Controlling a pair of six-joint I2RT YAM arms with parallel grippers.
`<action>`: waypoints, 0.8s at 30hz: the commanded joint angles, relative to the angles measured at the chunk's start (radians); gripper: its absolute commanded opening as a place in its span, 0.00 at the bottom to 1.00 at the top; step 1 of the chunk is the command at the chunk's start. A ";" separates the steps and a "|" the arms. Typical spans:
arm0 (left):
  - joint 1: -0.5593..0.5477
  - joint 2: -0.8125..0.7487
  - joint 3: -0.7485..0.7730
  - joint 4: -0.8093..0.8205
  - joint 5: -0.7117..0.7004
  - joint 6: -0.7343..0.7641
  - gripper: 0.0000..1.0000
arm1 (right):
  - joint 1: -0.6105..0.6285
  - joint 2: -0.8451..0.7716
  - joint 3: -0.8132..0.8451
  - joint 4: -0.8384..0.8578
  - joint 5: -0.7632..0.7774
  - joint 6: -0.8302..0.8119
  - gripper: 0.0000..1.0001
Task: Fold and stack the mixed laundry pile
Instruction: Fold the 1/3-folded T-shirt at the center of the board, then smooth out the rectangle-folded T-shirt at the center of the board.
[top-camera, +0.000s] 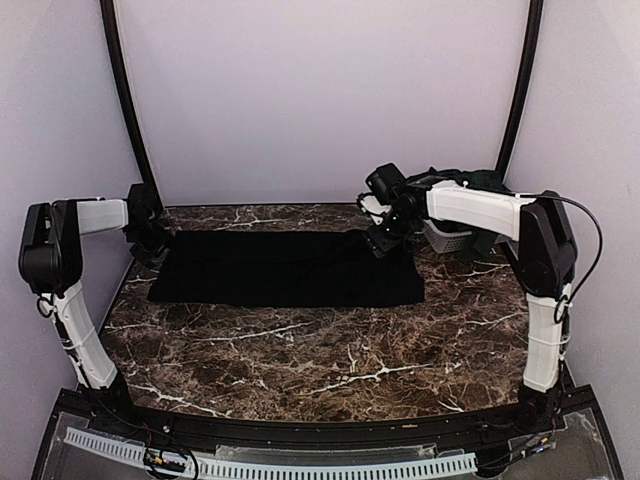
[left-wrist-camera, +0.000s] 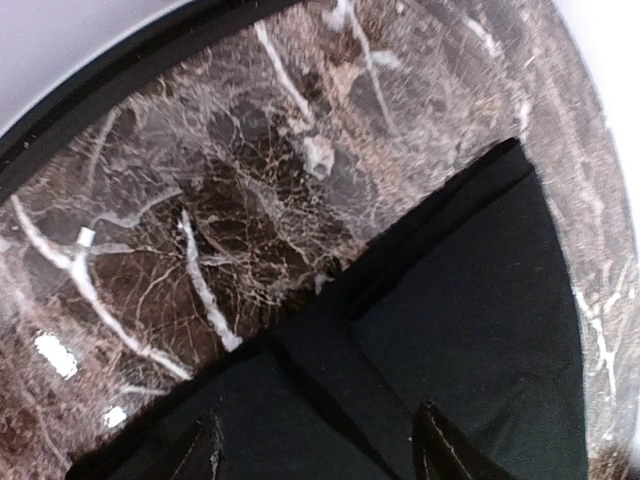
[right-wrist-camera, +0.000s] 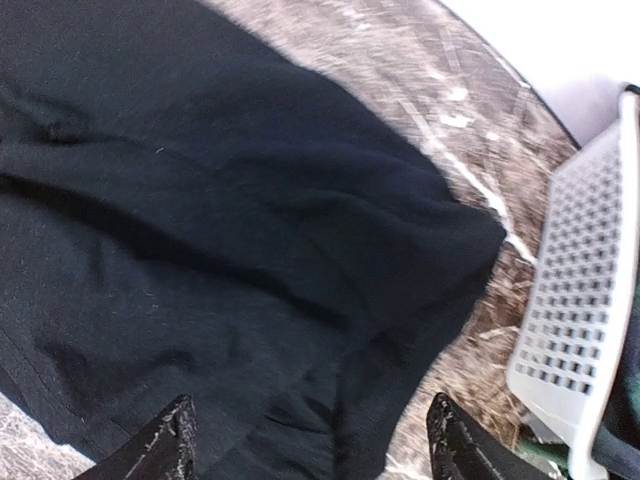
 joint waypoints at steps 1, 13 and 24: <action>0.002 -0.148 0.016 -0.047 -0.022 0.083 0.64 | -0.040 -0.110 0.026 -0.041 -0.011 0.039 0.77; -0.117 -0.264 -0.246 0.134 0.174 0.269 0.71 | -0.046 -0.259 -0.311 0.079 -0.335 0.170 0.70; -0.130 -0.122 -0.293 0.141 0.162 0.238 0.68 | -0.067 -0.113 -0.377 0.153 -0.408 0.202 0.61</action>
